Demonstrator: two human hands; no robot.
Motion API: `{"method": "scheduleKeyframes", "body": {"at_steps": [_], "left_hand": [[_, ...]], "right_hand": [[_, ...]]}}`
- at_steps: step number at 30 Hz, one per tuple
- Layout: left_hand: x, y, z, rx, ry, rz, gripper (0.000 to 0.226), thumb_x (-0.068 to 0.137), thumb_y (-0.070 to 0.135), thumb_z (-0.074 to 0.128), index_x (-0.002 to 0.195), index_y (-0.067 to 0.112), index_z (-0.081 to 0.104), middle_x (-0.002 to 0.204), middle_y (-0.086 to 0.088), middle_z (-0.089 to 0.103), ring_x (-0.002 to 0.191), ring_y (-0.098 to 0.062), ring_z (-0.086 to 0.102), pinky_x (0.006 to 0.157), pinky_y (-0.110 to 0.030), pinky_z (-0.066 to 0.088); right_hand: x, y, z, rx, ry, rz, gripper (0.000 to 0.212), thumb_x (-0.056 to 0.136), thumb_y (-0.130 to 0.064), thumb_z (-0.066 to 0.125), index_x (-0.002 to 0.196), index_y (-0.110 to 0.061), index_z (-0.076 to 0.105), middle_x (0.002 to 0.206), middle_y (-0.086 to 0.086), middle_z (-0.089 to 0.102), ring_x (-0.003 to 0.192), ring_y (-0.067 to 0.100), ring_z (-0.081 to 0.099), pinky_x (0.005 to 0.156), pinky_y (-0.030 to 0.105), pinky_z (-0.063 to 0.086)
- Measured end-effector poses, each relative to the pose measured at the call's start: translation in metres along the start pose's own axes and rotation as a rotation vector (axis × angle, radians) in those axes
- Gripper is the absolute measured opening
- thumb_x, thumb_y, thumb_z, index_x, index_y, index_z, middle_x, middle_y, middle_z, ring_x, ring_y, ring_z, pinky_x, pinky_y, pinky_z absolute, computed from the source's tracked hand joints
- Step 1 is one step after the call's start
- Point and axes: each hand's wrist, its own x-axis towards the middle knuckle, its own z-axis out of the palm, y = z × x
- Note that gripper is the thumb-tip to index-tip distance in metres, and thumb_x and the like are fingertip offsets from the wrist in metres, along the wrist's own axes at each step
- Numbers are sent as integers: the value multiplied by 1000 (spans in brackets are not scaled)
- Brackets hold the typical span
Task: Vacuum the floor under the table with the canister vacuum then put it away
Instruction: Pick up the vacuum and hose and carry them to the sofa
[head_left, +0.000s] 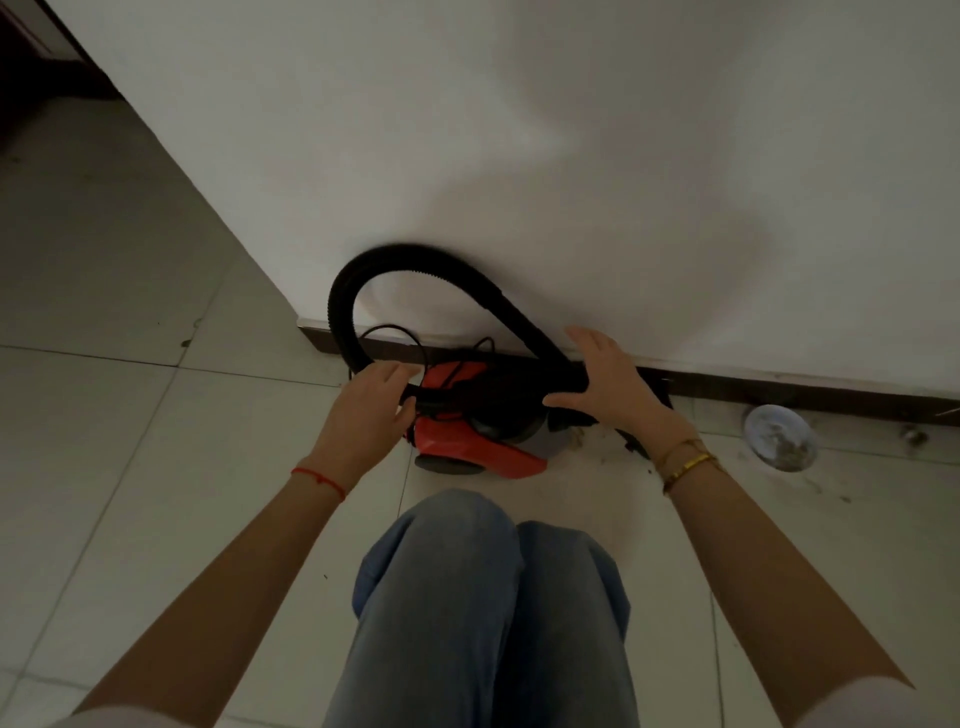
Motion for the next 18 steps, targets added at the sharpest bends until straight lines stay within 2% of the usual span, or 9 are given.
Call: {"method": "scheduleKeyframes", "body": {"at_steps": [2, 4, 6, 10, 13, 16, 18], "left_hand": [[-3, -12, 20, 33, 8, 47, 36, 84, 14, 67, 120, 9, 61, 113, -6, 63, 106, -23, 59, 94, -34, 48], [-4, -22, 38, 56, -23, 102, 42, 80, 15, 71, 120, 9, 61, 113, -6, 63, 105, -23, 59, 96, -34, 47], [-2, -29, 54, 72, -55, 146, 47, 78, 16, 72, 123, 10, 60, 115, -6, 63, 107, -24, 58, 98, -35, 46], [12, -31, 76, 90, -91, 174, 52, 74, 15, 73, 123, 10, 59, 115, -7, 63, 106, -25, 58, 97, -37, 47], [26, -29, 85, 91, -98, 224, 52, 66, 9, 76, 116, 5, 63, 104, -11, 66, 93, -29, 63, 85, -40, 52], [36, -28, 91, 119, -125, 235, 49, 59, 5, 77, 107, 5, 66, 94, -11, 66, 84, -30, 63, 76, -37, 52], [40, -26, 95, 137, -145, 212, 46, 64, 5, 73, 109, 7, 65, 95, -10, 66, 85, -29, 62, 76, -36, 50]], "right_hand": [[12, 9, 15, 70, 77, -10, 84, 85, -54, 60, 149, -11, 26, 152, 10, 30, 139, 26, 28, 116, 42, 25], [29, 14, 25, 94, 189, -15, 68, 93, -47, 51, 146, -10, 31, 149, 10, 35, 137, 26, 32, 114, 38, 27], [49, 17, 30, 87, 230, -11, 59, 97, -38, 50, 145, -9, 33, 148, 11, 37, 135, 27, 35, 113, 36, 27], [90, 14, 34, 61, 145, 4, 58, 96, -31, 54, 145, -9, 32, 148, 12, 38, 135, 28, 36, 113, 35, 28], [114, 11, 42, 26, 51, 21, 62, 93, -32, 59, 144, -9, 33, 146, 13, 41, 132, 29, 41, 109, 37, 34], [127, 13, 56, 30, -27, 61, 54, 90, -31, 63, 134, -7, 43, 129, 16, 55, 109, 29, 56, 91, 37, 49], [131, 15, 63, 16, -38, 87, 42, 90, -26, 62, 124, -5, 47, 115, 16, 59, 89, 25, 57, 73, 32, 49]]}}
